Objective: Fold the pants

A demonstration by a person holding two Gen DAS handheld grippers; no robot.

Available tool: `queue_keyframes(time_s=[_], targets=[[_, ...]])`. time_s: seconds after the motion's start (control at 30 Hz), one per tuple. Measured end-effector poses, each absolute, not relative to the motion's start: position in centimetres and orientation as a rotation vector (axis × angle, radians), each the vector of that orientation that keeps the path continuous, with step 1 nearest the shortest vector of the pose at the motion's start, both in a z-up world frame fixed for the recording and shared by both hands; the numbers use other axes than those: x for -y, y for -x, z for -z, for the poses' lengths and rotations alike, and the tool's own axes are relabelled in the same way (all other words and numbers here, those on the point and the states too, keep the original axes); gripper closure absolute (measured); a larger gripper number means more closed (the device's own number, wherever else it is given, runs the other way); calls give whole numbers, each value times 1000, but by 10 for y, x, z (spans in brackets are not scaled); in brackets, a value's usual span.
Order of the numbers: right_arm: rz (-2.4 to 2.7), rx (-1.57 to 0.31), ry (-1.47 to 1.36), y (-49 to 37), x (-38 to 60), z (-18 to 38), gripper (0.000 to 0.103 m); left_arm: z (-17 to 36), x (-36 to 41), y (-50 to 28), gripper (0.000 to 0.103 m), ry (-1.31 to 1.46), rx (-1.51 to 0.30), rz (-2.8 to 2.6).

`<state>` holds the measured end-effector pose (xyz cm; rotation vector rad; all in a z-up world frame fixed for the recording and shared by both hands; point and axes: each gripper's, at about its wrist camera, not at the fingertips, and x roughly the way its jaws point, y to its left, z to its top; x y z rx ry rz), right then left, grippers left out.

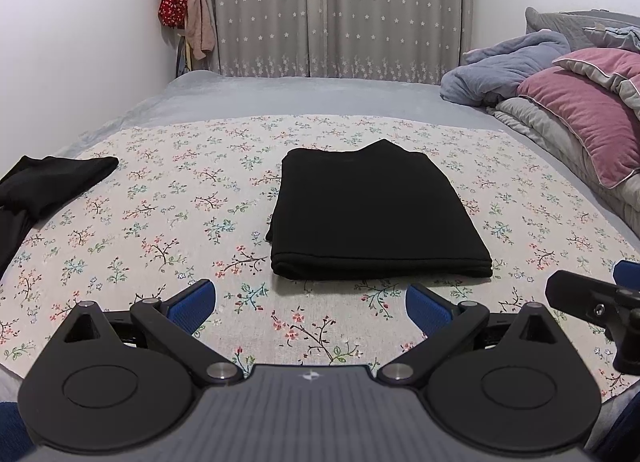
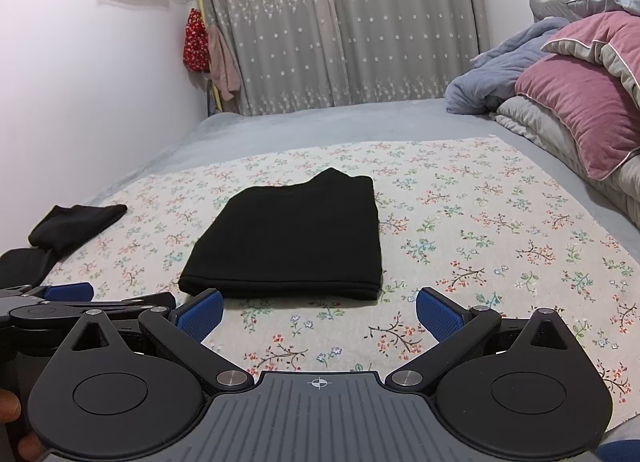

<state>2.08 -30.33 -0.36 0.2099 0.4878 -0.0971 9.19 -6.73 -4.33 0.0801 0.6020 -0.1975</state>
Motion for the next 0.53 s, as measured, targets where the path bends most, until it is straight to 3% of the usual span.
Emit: queue_keyframes(time_s=[0.53], targets=[[88, -502, -195, -23, 301, 7, 0, 45, 67, -93, 0, -94, -612, 193]])
